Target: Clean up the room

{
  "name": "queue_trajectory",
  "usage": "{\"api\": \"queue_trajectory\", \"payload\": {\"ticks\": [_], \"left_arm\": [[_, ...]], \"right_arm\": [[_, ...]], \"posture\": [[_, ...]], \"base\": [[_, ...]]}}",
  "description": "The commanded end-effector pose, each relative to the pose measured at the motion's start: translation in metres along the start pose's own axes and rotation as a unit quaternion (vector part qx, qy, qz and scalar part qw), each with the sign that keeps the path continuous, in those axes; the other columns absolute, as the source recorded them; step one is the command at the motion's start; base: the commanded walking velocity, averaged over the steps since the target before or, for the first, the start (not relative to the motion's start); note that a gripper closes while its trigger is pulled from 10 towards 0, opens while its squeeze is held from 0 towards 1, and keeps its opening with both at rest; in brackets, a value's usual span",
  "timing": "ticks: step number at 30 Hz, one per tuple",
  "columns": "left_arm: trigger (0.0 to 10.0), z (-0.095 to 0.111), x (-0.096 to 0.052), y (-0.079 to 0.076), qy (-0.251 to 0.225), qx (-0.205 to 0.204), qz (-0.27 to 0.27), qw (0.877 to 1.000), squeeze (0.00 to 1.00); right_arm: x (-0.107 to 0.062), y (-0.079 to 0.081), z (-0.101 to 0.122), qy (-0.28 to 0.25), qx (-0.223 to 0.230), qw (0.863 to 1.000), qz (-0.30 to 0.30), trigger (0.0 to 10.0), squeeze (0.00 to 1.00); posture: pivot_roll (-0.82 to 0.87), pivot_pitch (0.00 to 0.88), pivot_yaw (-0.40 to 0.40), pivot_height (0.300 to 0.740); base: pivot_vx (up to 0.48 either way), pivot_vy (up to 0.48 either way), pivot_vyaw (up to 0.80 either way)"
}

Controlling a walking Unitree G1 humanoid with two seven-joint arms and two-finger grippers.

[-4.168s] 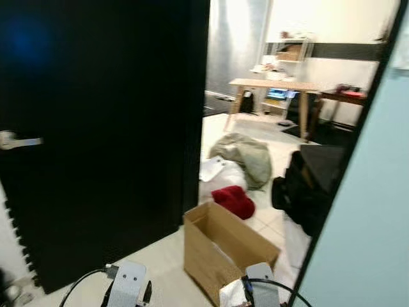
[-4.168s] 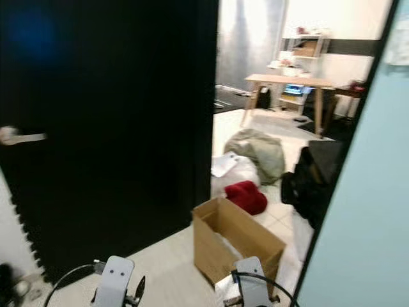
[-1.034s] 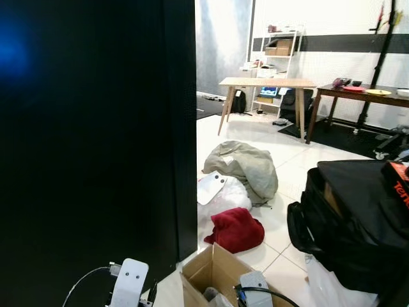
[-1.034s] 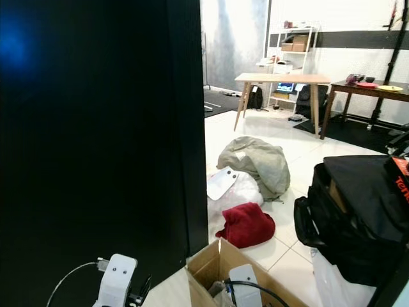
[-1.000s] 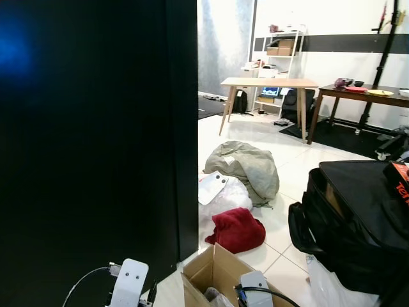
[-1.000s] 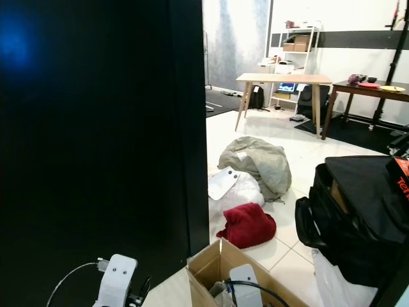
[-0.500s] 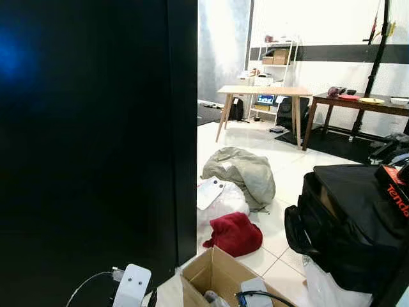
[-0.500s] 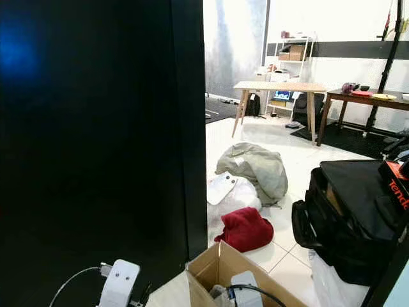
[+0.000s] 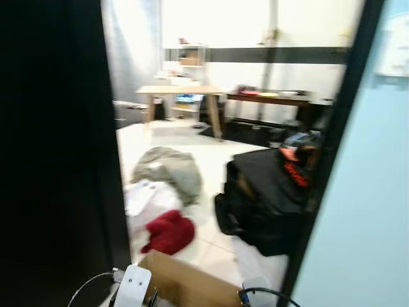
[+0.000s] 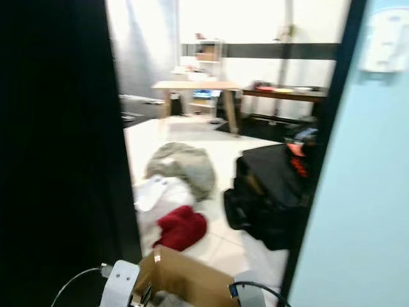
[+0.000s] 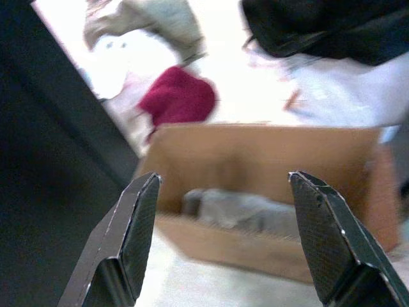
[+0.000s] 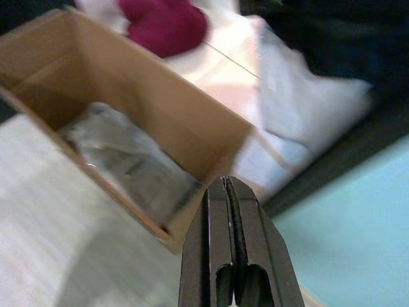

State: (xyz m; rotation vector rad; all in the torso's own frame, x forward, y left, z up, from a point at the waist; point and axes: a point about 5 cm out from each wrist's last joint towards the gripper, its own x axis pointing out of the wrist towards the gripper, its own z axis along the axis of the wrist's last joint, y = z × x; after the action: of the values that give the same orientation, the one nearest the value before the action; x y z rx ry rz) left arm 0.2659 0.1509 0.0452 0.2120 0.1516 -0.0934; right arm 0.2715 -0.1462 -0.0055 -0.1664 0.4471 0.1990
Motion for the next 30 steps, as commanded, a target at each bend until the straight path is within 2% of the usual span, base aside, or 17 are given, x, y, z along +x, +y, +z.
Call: {"api": "queue_trajectory", "payload": {"ticks": [1,16,20,24,30], "left_arm": [[10.0,-0.005,-0.002,-0.001,0.013,0.001,0.001,1.0,0.0],[10.0,-0.008,-0.006,0.0,0.017,0.001,0.0,1.0,0.0],[10.0,-0.012,-0.007,-0.002,0.026,0.014,-0.014,0.999,0.0],[10.0,-0.027,-0.008,-0.008,0.059,0.027,-0.026,0.998,0.0],[10.0,-0.026,-0.007,-0.01,0.061,0.021,-0.028,0.998,0.0]], "right_arm": [[0.0,0.001,-0.001,0.005,0.014,1.0,-0.002,10.0,0.0],[-0.002,0.0,-0.004,0.012,0.014,1.0,0.001,10.0,0.0],[-0.003,0.001,-0.009,0.03,0.023,0.999,0.005,10.0,0.0],[-0.004,0.002,-0.021,0.067,0.016,0.998,0.0,10.0,0.0],[-0.005,0.0,-0.022,0.071,0.024,0.997,-0.011,10.0,0.0]], "posture": [[0.05,0.042,-0.03,0.74],[0.05,0.043,-0.032,0.74],[0.05,0.043,-0.031,0.74],[0.05,0.044,-0.026,0.74],[0.05,0.051,-0.023,0.74]], "base": [[0.0,0.0,-0.8],[0.0,0.0,-0.8],[0.0,0.0,-0.8],[0.0,0.0,-0.8],[0.0,0.0,-0.8]]}}
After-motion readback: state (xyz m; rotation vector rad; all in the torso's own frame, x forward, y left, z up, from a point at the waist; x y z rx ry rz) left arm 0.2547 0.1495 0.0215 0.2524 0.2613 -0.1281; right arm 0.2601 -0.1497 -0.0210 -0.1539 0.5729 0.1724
